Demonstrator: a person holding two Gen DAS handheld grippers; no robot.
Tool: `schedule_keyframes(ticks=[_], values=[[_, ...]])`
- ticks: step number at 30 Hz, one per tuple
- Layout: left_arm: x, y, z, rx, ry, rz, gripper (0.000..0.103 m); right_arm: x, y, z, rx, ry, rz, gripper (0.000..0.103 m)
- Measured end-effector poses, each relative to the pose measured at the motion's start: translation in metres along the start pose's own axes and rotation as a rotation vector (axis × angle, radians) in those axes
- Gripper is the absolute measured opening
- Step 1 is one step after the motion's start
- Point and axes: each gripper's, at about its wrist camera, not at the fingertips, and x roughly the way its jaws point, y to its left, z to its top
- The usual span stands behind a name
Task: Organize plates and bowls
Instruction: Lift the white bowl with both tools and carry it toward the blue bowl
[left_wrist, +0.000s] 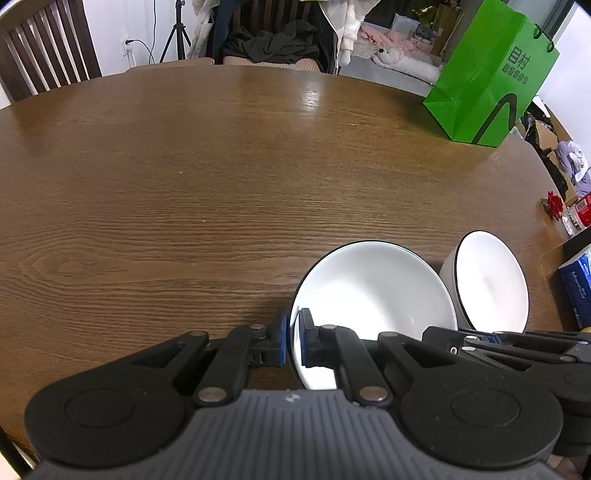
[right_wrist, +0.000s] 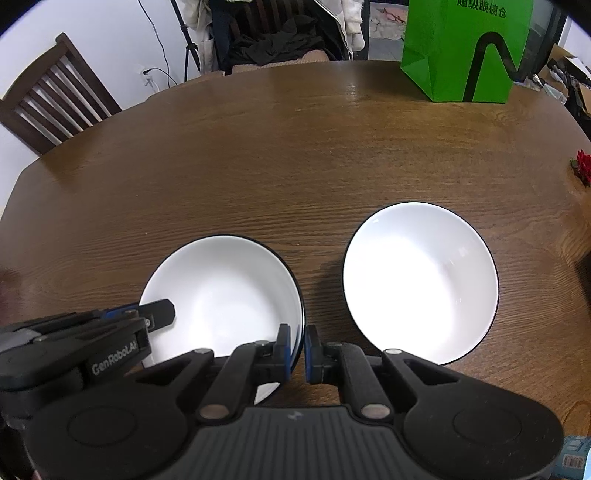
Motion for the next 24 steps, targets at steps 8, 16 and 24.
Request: schedule_keyframes(ticks=[8,16,24], values=[[-0.02,0.005,-0.007,0.001,-0.026,0.001,0.007,-0.019,0.008,-0.009,-0.015,-0.021,0.003,0.007],[-0.047,0.014,-0.023,-0.001,-0.058,0.004,0.007,-0.039,0.02,-0.024,-0.03,-0.046,0.009,0.007],[-0.072,0.022,-0.042,-0.007,-0.08,0.005,0.007,-0.06,0.034,-0.041,-0.042,-0.069,0.014,0.007]])
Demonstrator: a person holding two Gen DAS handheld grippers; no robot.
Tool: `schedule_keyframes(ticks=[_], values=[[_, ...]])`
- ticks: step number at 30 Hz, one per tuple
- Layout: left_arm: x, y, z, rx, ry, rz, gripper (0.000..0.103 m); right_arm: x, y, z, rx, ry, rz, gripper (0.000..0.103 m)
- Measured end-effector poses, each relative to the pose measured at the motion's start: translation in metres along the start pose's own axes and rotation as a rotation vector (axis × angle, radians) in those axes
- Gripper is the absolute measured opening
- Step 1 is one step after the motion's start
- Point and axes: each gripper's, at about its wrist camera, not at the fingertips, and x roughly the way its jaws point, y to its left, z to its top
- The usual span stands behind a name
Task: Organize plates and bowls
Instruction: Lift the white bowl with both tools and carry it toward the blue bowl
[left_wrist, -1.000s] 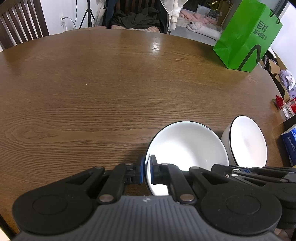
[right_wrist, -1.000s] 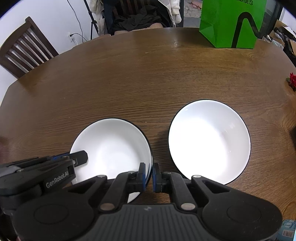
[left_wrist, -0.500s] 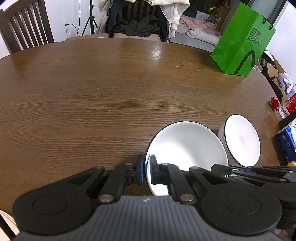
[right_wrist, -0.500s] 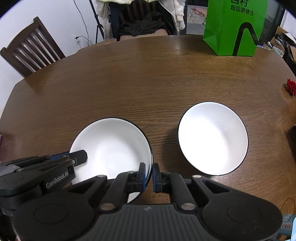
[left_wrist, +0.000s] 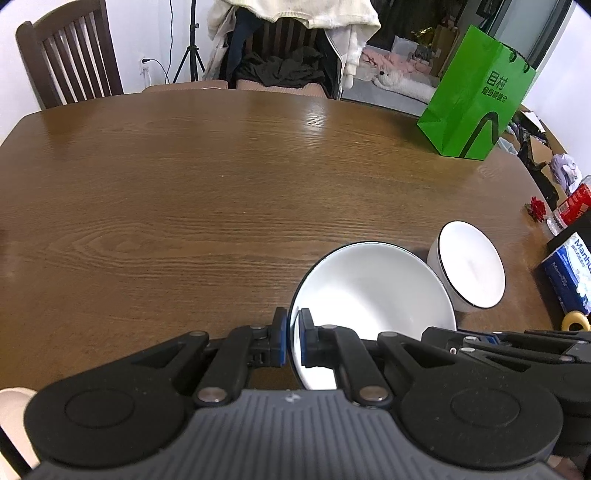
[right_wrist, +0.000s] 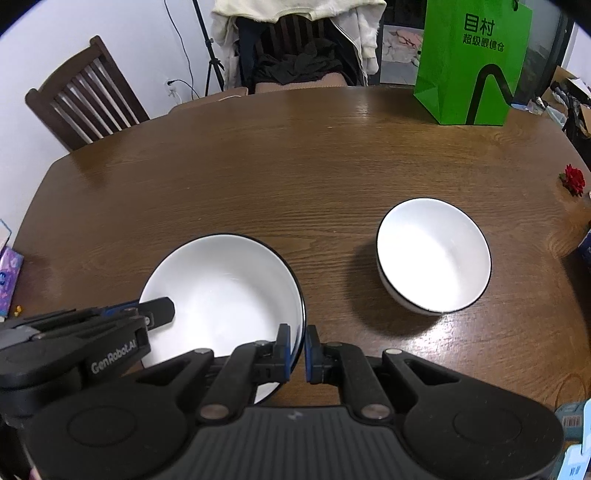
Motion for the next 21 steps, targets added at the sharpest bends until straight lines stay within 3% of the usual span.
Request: schedule_keyframes(ticks=[21], values=[[-0.052,0.015,-0.035,0.009,-0.044,-0.003,0.007,-0.039,0.025,-0.041,-0.016,-0.042,0.005,0.007]])
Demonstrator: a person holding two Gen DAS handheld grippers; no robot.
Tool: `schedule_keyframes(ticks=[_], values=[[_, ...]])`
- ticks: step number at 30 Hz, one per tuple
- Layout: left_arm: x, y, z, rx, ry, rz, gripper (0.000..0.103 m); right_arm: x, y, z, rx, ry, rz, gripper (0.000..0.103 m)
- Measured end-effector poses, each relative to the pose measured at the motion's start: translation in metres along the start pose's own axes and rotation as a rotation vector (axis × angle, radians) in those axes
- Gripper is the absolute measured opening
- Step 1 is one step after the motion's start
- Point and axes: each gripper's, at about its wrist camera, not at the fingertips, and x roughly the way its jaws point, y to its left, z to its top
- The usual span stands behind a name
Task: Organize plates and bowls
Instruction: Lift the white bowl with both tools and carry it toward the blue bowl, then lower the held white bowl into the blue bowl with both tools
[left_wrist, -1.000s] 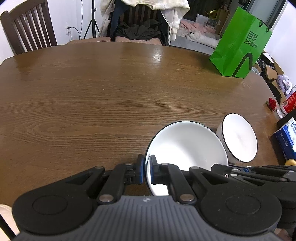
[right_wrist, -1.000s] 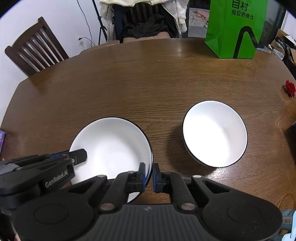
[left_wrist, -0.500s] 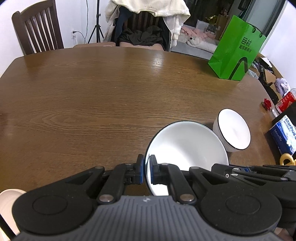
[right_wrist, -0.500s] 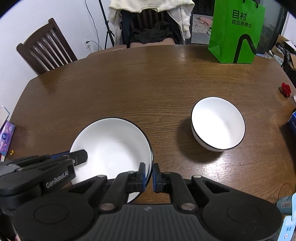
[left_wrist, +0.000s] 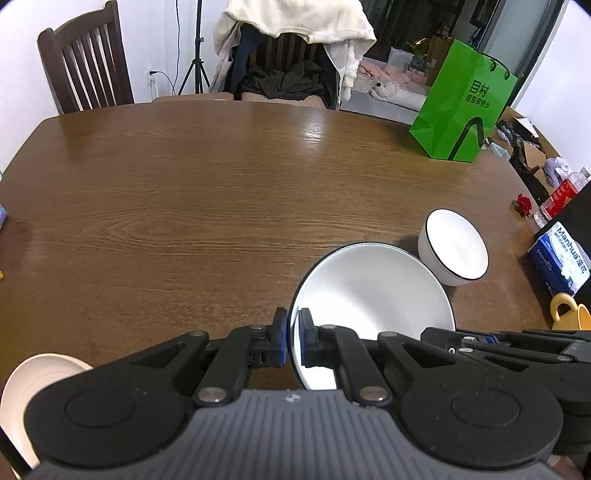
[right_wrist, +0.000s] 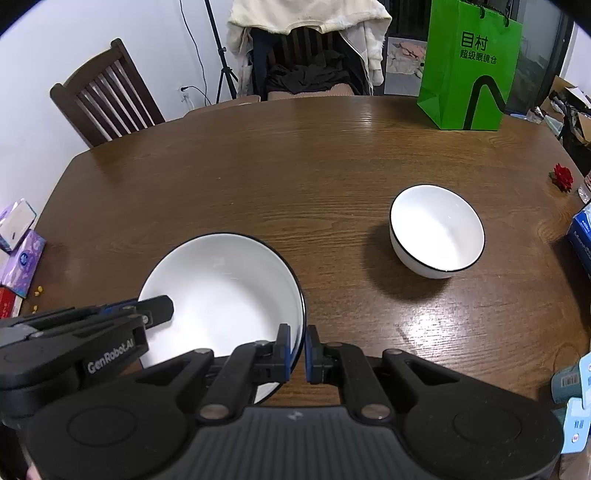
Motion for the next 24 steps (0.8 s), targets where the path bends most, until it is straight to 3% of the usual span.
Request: schedule_keyframes(ticks=[24], values=[[-0.049,-0.003,-0.036,0.028,-0.036,-0.017,0.007,-0.039,0.005,-0.041,0.012,-0.04,0.001,0.007]])
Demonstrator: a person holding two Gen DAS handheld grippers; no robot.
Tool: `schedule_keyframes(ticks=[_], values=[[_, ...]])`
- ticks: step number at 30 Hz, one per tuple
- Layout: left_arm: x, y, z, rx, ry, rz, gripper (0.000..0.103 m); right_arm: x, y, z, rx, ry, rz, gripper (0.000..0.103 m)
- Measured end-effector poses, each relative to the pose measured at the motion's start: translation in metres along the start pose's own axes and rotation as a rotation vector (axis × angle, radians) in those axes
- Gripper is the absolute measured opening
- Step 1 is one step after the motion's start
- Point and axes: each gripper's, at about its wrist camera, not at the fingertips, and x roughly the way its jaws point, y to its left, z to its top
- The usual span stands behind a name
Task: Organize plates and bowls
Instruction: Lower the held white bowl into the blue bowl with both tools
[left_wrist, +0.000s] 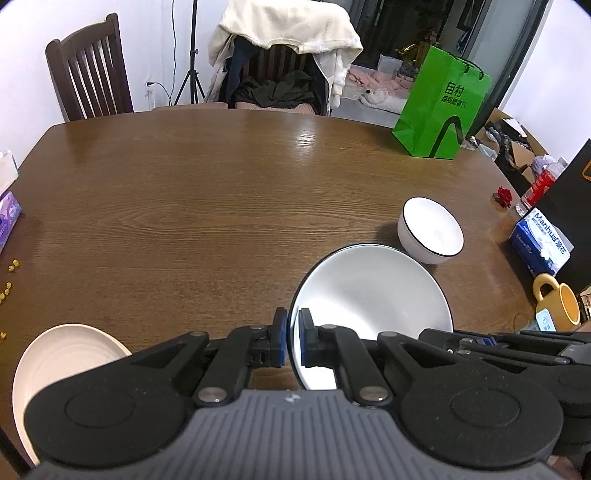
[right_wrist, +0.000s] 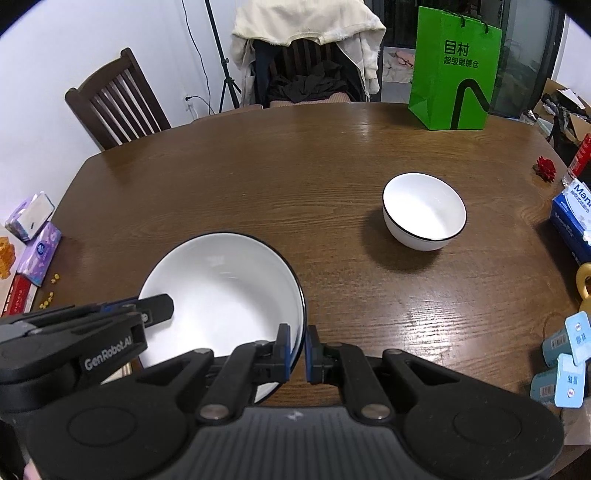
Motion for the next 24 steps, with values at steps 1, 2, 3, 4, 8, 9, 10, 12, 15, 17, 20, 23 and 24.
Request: schedule_keyframes(ticks=[1,2,3,4,8,9,10,12,15,17,20,23,24], values=[[-0.002,0.0,-0.001,0.002,-0.002,-0.001,0.007,-0.002,0.0,-0.002,0.0,-0.003,-0.001,0.007],[-0.004,-0.001,-0.002,0.004,-0.003,-0.002,0.007,-0.004,0.0,-0.003,0.001,-0.005,-0.001,0.007],[-0.007,-0.001,-0.004,0.007,-0.005,-0.003,0.007,-0.006,-0.001,-0.006,0.002,-0.007,-0.001,0.007],[-0.008,-0.004,-0.005,0.01,-0.007,-0.004,0.007,-0.008,-0.001,-0.008,0.004,-0.01,-0.002,0.007],[-0.014,-0.008,-0.009,0.02,-0.009,-0.01,0.007,-0.015,-0.004,-0.015,0.012,-0.018,-0.003,0.007],[-0.015,-0.009,-0.011,0.024,-0.009,-0.011,0.007,-0.016,-0.006,-0.016,0.014,-0.019,-0.003,0.007],[-0.016,-0.011,-0.012,0.027,-0.008,-0.012,0.007,-0.018,-0.006,-0.018,0.017,-0.02,-0.004,0.007],[-0.018,-0.014,-0.015,0.034,-0.007,-0.016,0.007,-0.02,-0.009,-0.022,0.022,-0.021,-0.007,0.007],[-0.022,-0.019,-0.019,0.044,-0.007,-0.024,0.007,-0.026,-0.014,-0.028,0.031,-0.024,-0.011,0.007],[-0.024,-0.023,-0.022,0.051,-0.008,-0.028,0.007,-0.029,-0.017,-0.031,0.037,-0.028,-0.015,0.007],[-0.025,-0.03,-0.024,0.064,-0.008,-0.034,0.007,-0.033,-0.023,-0.036,0.047,-0.033,-0.02,0.007],[-0.026,-0.036,-0.027,0.074,-0.008,-0.043,0.007,-0.037,-0.029,-0.04,0.058,-0.035,-0.026,0.007],[-0.026,-0.038,-0.028,0.078,-0.008,-0.046,0.007,-0.038,-0.032,-0.042,0.061,-0.036,-0.029,0.007]])
